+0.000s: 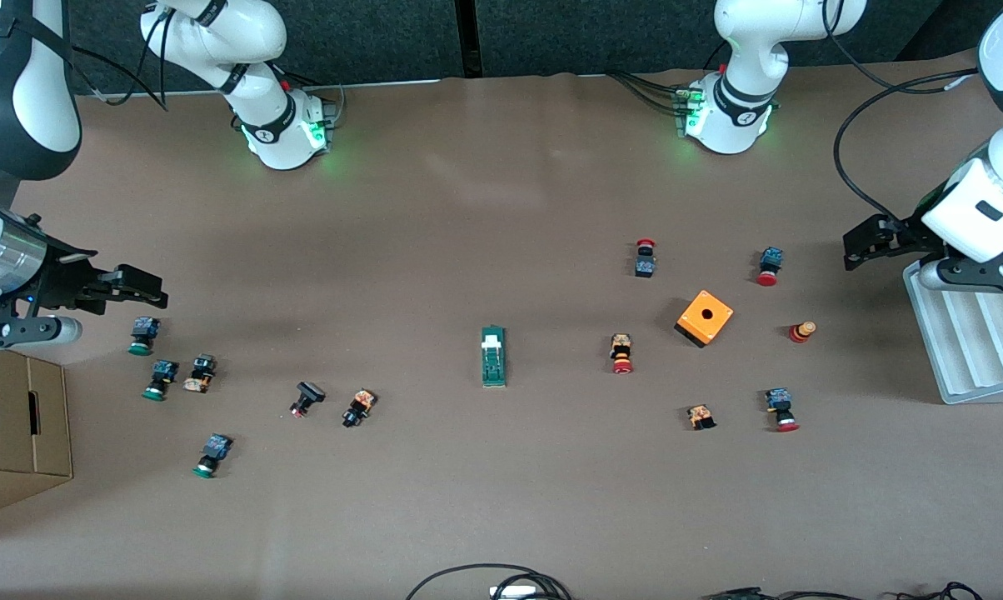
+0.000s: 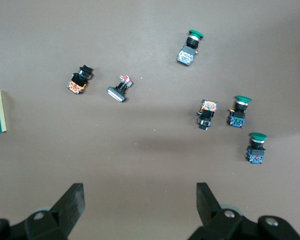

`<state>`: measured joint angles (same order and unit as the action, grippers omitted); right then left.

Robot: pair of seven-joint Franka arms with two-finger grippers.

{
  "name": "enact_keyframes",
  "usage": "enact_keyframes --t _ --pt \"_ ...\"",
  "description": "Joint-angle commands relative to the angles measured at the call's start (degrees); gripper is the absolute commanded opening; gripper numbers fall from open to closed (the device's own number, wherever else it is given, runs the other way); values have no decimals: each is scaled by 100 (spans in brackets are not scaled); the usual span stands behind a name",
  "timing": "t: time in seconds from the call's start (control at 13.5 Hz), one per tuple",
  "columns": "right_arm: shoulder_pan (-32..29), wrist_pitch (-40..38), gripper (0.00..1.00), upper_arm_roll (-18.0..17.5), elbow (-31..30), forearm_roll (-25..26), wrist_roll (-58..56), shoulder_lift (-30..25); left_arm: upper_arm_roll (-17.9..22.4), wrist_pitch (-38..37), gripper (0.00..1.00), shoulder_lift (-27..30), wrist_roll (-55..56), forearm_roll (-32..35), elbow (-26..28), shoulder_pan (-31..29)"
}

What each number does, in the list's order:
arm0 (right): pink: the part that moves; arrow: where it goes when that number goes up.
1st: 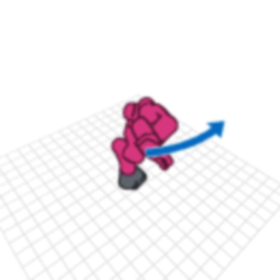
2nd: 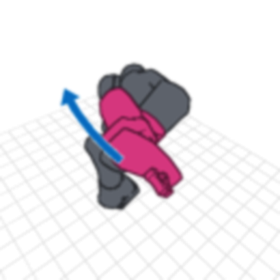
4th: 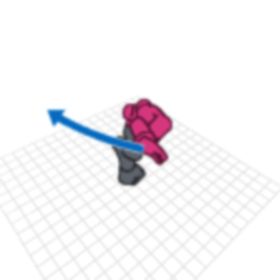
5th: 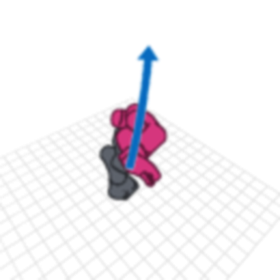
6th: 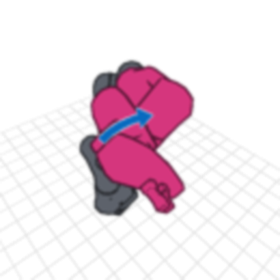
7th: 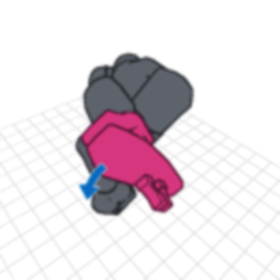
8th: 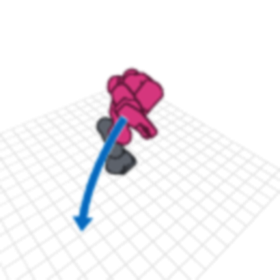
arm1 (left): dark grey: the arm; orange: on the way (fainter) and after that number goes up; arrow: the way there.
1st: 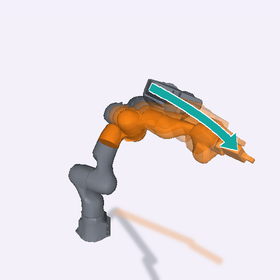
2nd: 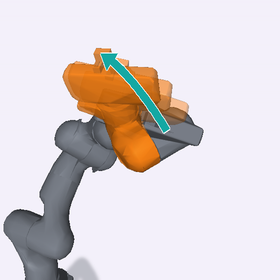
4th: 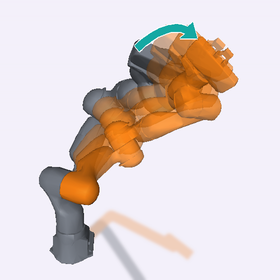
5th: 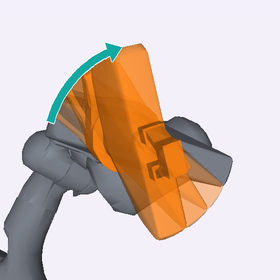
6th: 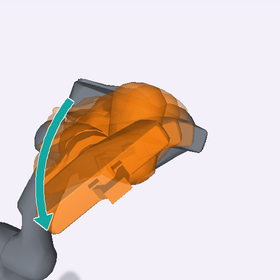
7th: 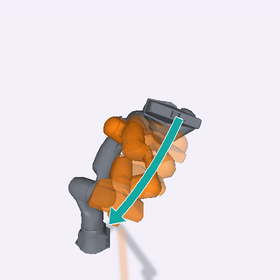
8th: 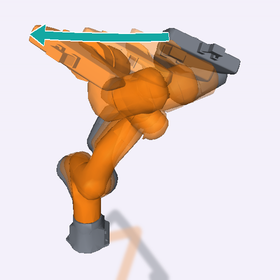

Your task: Close load switch with both arms

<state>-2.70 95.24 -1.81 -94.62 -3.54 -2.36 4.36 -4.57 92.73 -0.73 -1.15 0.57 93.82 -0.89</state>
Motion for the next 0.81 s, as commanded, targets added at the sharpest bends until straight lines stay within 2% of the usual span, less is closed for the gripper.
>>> enact_keyframes --t 0.0,0.22,0.37,0.59,0.74 --pt "32 -41 100 14 145 20 -19 83 -114 -229 99 -50 26 -13 -188 -34" --pt "32 -41 100 14 145 12 -19 83 -377 -151 99 -111 132 57 -145 -25" --pt "32 -32 100 14 145 12 -19 83 -518 -98 99 -374 290 22 -179 44" --pt "32 -23 100 14 145 12 -19 92 -1009 95 100 -533 413 83 -188 395" --pt "32 -23 100 14 145 20 -19 92 -1081 498 100 -735 1061 57 -215 711"
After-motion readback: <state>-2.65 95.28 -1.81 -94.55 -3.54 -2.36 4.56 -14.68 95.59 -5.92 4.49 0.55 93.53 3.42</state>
